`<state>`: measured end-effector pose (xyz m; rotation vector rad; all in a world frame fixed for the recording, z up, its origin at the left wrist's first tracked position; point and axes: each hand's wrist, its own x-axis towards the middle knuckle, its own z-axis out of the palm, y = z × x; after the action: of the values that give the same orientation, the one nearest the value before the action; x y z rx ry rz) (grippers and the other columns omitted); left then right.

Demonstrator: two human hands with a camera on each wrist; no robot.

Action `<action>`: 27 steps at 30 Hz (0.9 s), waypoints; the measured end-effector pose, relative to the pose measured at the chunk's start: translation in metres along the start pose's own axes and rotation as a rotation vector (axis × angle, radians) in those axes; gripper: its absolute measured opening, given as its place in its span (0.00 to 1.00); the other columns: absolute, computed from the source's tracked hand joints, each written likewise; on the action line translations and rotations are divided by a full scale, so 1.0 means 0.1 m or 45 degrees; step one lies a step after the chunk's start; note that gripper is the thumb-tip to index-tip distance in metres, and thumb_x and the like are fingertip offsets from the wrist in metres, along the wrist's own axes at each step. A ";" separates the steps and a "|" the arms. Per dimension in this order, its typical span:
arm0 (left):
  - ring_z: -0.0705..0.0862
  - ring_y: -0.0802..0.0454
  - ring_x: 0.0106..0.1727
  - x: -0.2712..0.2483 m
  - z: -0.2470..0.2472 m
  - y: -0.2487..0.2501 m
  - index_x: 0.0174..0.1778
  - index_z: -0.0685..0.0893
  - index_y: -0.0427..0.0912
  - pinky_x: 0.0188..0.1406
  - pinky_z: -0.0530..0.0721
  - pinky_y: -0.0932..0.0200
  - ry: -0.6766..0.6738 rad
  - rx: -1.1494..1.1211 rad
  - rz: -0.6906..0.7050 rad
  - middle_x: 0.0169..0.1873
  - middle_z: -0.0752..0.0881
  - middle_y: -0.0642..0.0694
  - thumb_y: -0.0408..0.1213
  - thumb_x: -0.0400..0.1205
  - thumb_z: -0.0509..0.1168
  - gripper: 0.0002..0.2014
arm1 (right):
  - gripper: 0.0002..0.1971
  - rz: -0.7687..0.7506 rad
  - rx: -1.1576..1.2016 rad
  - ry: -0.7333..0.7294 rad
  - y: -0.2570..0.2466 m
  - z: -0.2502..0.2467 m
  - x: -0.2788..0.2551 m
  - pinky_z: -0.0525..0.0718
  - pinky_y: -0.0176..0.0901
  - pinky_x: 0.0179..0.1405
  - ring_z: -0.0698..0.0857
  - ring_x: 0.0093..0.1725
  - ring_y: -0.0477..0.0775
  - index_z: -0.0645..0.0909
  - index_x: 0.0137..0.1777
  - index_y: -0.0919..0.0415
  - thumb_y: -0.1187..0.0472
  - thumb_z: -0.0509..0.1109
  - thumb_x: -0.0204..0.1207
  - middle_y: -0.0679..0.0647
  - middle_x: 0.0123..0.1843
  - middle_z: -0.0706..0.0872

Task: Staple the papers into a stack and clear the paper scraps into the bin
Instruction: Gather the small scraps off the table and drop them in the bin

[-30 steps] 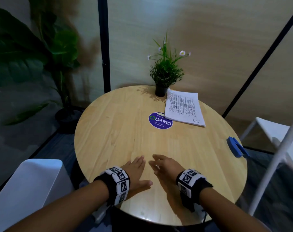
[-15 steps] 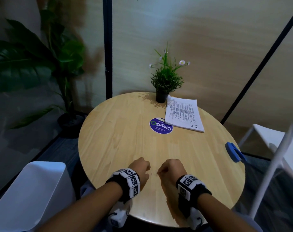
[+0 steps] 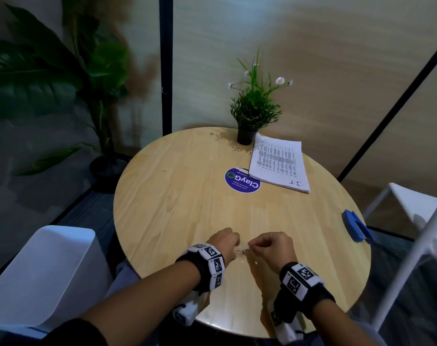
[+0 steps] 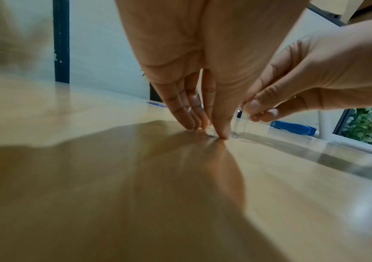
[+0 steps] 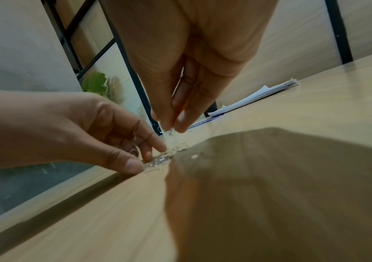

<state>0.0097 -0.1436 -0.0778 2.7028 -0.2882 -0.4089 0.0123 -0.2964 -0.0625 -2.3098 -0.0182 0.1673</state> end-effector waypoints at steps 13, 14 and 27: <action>0.82 0.37 0.56 0.19 0.00 0.12 0.59 0.83 0.31 0.50 0.77 0.55 -0.127 0.075 0.047 0.57 0.83 0.35 0.32 0.80 0.65 0.13 | 0.09 0.044 0.158 0.047 0.13 -0.06 0.00 0.82 0.27 0.36 0.87 0.36 0.44 0.89 0.33 0.55 0.71 0.76 0.68 0.50 0.34 0.89; 0.82 0.40 0.53 0.19 -0.02 0.13 0.58 0.85 0.32 0.50 0.77 0.56 -0.139 0.117 0.061 0.57 0.84 0.35 0.31 0.80 0.65 0.12 | 0.09 0.045 0.153 0.047 0.13 -0.06 -0.01 0.81 0.26 0.36 0.87 0.36 0.44 0.89 0.34 0.56 0.71 0.76 0.69 0.50 0.34 0.89; 0.83 0.35 0.58 0.18 -0.15 0.24 0.58 0.84 0.31 0.56 0.80 0.49 -0.250 0.417 0.100 0.59 0.84 0.33 0.27 0.81 0.61 0.12 | 0.12 0.028 0.133 0.057 0.13 -0.18 -0.12 0.81 0.24 0.32 0.86 0.35 0.42 0.87 0.31 0.51 0.70 0.76 0.69 0.47 0.32 0.89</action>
<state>0.0281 -0.1646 -0.0590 2.9580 -0.5586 -0.6566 0.0019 -0.3198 -0.0586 -2.2097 0.0382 0.1250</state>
